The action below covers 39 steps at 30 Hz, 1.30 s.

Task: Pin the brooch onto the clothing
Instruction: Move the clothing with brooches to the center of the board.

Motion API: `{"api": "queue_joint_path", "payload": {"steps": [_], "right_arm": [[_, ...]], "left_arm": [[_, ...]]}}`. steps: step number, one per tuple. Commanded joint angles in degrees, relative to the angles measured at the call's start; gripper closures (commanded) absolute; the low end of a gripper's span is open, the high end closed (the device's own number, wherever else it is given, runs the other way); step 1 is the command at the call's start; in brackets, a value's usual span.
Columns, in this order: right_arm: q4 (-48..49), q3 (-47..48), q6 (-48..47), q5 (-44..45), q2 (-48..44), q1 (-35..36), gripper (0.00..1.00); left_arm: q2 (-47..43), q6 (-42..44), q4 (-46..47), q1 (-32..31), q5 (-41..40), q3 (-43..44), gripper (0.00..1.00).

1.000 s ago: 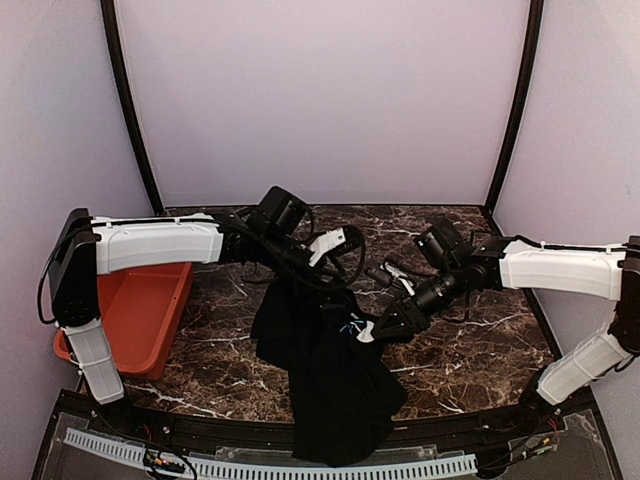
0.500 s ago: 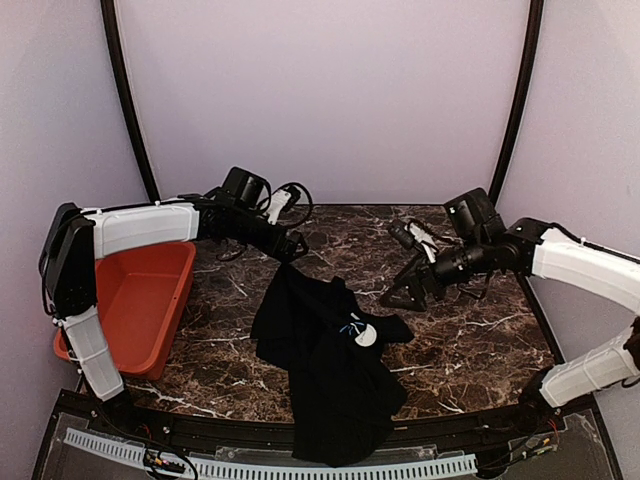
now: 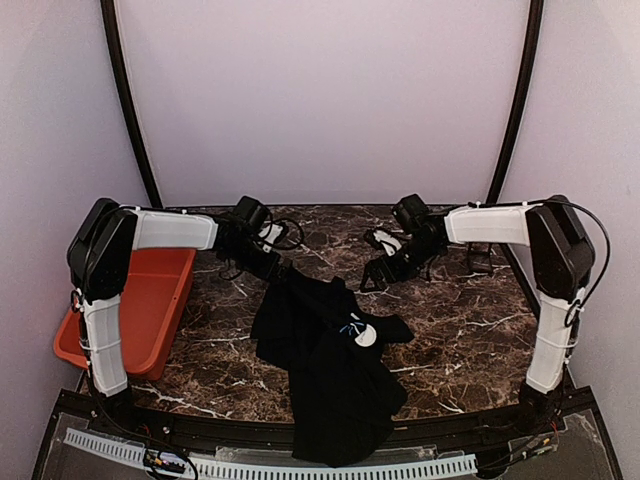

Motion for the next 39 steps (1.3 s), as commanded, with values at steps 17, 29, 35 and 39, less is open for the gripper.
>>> {"api": "queue_joint_path", "payload": {"steps": [17, 29, 35, 39], "right_arm": [[-2.06, 1.63, -1.43, -7.64, 13.69, 9.75, 0.80], [1.76, 0.52, 4.45, 16.89, -2.22, 4.47, 1.00], [4.69, 0.03, 4.29, 15.19, -5.07, 4.54, 1.00], [5.43, -1.46, 4.46, 14.52, -5.13, 4.63, 1.00]], "left_arm": [[-0.07, -0.02, -1.71, 0.70, 5.65, 0.01, 0.08], [-1.19, 0.33, -0.61, 0.70, 7.50, 0.47, 0.32], [-1.42, -0.88, 2.07, 0.66, 12.19, 0.21, 0.18], [-0.42, -1.79, 4.34, 0.70, 13.91, 2.26, 0.12]]}}
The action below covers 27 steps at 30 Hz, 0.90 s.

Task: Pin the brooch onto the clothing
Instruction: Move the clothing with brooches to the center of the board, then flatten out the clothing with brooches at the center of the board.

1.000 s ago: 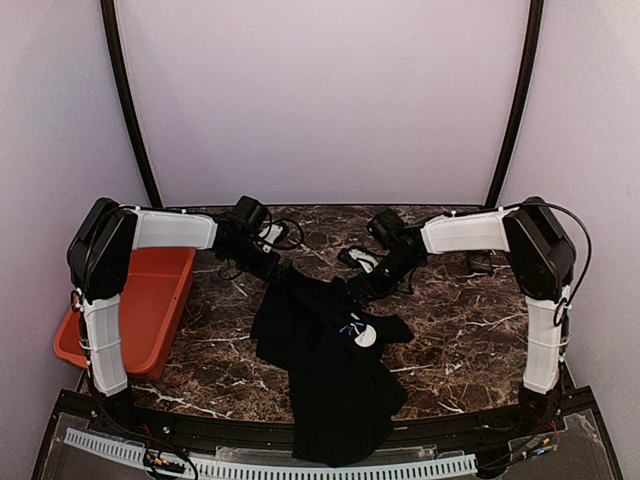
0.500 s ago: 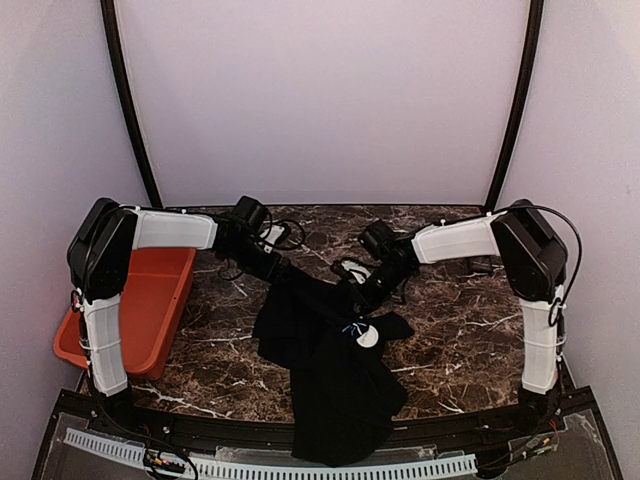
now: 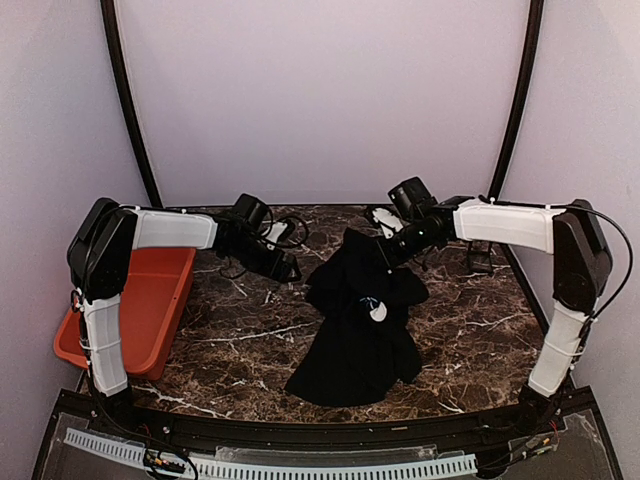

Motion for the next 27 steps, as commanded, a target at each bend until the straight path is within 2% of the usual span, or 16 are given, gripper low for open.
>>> {"api": "queue_joint_path", "payload": {"steps": [1, 8, 10, 12, 13, 15, 16, 19, 24, 27], "right_arm": [[2.03, -2.15, 0.70, 0.60, 0.36, 0.41, 1.00], [1.31, -4.98, -0.88, -5.36, -3.22, 0.45, 1.00], [-0.86, -4.83, -0.68, -2.67, -3.71, 0.46, 1.00], [-3.66, -4.19, 0.48, 4.83, -3.30, 0.38, 1.00], [-5.38, -3.56, 1.22, 9.76, -2.95, 0.37, 0.97], [-8.18, -2.32, 2.30, 15.98, -1.83, 0.03, 0.83], [-8.92, -2.02, 2.61, 16.96, -1.62, -0.21, 0.74], [-10.04, -1.59, 3.41, 17.15, -1.26, -0.91, 0.61], [-11.06, -1.76, 4.87, 17.10, -1.53, -2.11, 0.50], [-10.95, -2.37, 4.88, 15.33, -1.23, -2.69, 0.49]], "left_arm": [[-0.60, -1.27, 3.08, 0.24, 3.23, 3.57, 0.10], [5.83, -1.05, 4.50, 0.24, -0.26, 12.34, 0.05], [7.63, -1.67, 3.90, 0.12, -2.84, 13.61, 0.05], [9.38, -1.98, 3.56, -0.27, -5.01, 14.78, 0.04], [9.99, -1.89, 3.25, -0.83, -5.87, 15.34, 0.04], [12.52, -1.18, 1.86, -2.24, -8.31, 17.37, 0.03], [13.10, -0.52, 0.89, -2.76, -9.39, 18.89, 0.03], [15.84, 0.66, -1.00, -5.39, -11.05, 21.74, 0.02], [17.11, 0.20, -0.34, -7.02, -9.84, 23.87, 0.02], [17.94, -0.56, -0.59, -7.21, -9.18, 25.47, 0.02]]}}
